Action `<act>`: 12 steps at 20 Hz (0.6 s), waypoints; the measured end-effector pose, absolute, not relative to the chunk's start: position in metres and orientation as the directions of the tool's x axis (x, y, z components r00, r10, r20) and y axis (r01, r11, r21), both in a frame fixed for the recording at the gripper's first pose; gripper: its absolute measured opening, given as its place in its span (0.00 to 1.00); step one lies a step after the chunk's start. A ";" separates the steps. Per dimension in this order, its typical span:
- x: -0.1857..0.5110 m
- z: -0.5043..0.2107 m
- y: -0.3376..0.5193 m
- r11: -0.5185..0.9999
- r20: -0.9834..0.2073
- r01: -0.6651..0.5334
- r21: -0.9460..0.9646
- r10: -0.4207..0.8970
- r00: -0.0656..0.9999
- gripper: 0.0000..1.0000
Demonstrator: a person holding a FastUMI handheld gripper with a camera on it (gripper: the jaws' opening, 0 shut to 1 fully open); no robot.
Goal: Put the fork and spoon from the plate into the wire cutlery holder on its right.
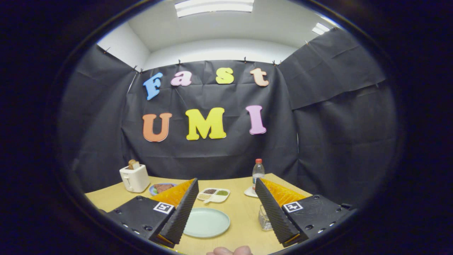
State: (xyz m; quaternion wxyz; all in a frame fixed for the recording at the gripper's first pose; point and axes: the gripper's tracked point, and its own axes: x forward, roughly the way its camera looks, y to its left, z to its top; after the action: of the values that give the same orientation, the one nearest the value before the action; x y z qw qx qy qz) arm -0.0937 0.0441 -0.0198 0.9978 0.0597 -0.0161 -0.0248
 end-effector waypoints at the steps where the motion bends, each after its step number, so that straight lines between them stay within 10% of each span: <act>1: -0.093 -0.017 0.042 0.991 0.042 0.053 0.127 -0.058 0.997 0.96; 12: -0.098 -0.026 0.039 0.988 0.063 0.086 0.129 -0.095 0.993 0.96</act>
State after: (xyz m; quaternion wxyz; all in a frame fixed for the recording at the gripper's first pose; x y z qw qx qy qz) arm -0.0982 0.0386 -0.0257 0.9964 0.0632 -0.0344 -0.0456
